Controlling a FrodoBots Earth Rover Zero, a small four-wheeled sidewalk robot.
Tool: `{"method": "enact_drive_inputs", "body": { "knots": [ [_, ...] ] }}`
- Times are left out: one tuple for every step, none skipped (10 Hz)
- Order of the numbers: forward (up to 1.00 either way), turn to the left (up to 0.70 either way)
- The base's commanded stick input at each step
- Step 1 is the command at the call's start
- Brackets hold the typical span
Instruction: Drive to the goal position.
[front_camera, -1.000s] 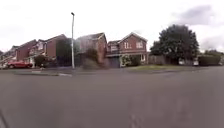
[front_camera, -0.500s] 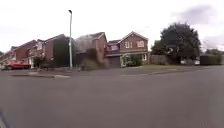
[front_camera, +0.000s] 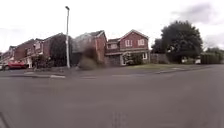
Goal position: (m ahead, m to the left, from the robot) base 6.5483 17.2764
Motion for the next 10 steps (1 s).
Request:
{"method": "enact_drive_inputs", "body": {
  "knots": [
    [0.98,0.00],
    [0.98,0.00],
    [0.98,0.00],
    [0.98,0.00],
    [0.98,0.00],
    [0.98,0.00],
    [0.98,0.00],
    [0.98,0.00],
    [0.98,0.00],
    [0.98,0.00]
  ]
}}
